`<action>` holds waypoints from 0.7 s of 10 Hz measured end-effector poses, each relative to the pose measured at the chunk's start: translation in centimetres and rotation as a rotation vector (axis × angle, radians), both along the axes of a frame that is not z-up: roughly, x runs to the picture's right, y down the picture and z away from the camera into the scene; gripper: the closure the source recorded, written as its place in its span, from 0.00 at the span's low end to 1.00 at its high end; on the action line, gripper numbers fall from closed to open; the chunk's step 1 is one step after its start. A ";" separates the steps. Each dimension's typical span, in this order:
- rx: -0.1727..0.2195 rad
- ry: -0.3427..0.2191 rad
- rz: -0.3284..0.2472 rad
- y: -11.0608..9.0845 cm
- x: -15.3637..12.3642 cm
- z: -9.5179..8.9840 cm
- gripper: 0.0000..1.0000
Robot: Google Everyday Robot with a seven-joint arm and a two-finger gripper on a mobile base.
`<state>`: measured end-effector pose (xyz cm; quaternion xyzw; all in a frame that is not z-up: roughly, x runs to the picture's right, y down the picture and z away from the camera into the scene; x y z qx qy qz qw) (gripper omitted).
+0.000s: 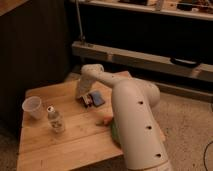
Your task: Push the eraser across the table
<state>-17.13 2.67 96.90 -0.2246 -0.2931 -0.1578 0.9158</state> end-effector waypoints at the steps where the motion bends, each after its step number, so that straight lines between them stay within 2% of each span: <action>1: 0.003 0.013 0.012 -0.3 0.8 0.0 1.00; 4: 0.002 0.051 0.038 -0.4 3.4 -0.2 1.00; 7: -0.015 0.093 0.058 0.7 6.3 -0.8 1.00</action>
